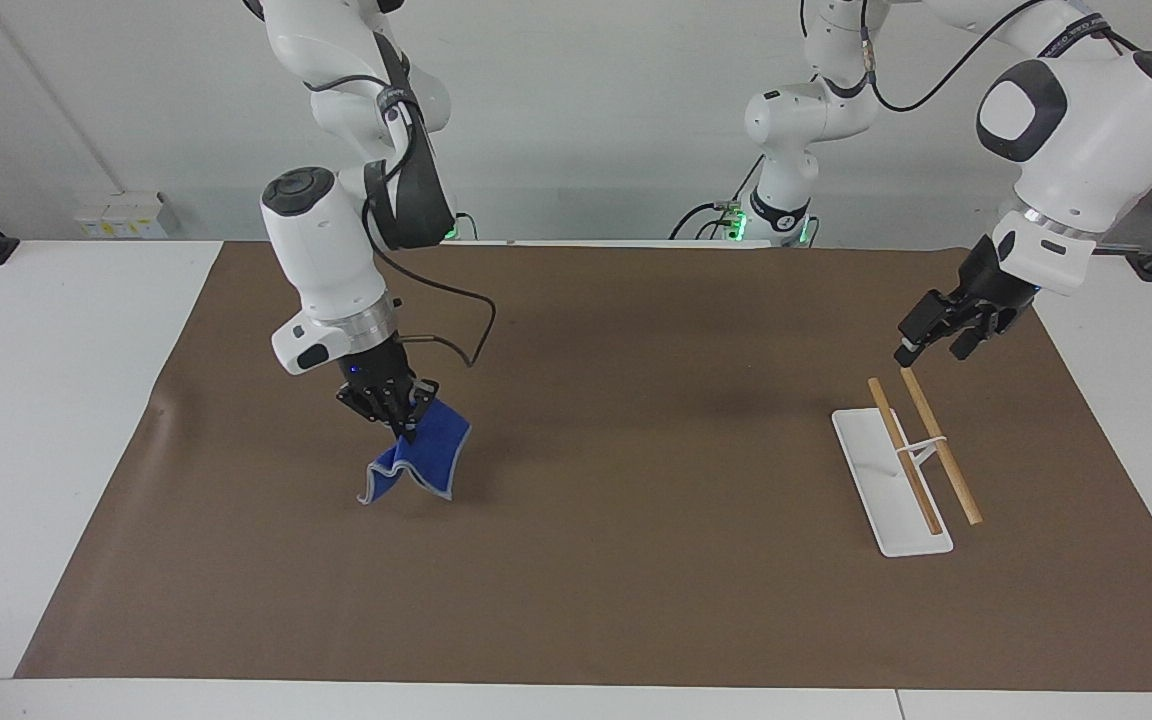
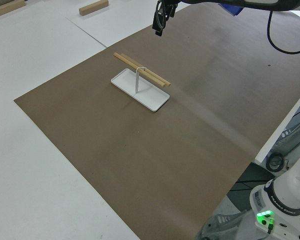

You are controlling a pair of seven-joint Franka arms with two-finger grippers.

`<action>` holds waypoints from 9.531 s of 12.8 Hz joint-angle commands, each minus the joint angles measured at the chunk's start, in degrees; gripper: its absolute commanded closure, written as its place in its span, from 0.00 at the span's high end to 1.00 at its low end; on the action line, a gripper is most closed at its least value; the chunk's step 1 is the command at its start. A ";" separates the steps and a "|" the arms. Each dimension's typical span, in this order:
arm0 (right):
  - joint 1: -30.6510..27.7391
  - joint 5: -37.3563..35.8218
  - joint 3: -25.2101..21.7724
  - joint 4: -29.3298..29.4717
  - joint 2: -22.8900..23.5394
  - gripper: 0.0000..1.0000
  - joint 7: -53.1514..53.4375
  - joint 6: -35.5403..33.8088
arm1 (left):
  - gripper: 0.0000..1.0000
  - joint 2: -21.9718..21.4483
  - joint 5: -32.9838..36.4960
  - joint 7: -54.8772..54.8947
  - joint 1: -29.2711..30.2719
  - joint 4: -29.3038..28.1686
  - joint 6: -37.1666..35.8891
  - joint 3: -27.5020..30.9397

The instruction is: Right arm passes towel to left arm to hang

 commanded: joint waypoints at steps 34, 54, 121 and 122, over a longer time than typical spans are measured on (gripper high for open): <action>2.88 26.49 12.23 2.74 -4.04 0.00 17.36 1.97 | 1.00 -8.57 -13.62 -66.92 -26.97 -17.46 27.46 0.35; 2.35 25.87 12.05 2.13 -5.36 0.00 16.66 1.00 | 0.22 -9.54 -13.62 -68.24 -29.96 -18.87 27.63 0.43; -5.91 -7.09 -4.30 10.56 -13.62 1.00 -12.43 -42.77 | 0.91 -1.63 -13.44 -20.46 9.85 -33.64 44.27 1.14; -5.73 -7.09 -4.03 10.56 -13.62 1.00 -12.35 -42.68 | 0.90 -1.63 -13.27 -16.95 11.34 -32.33 40.94 1.14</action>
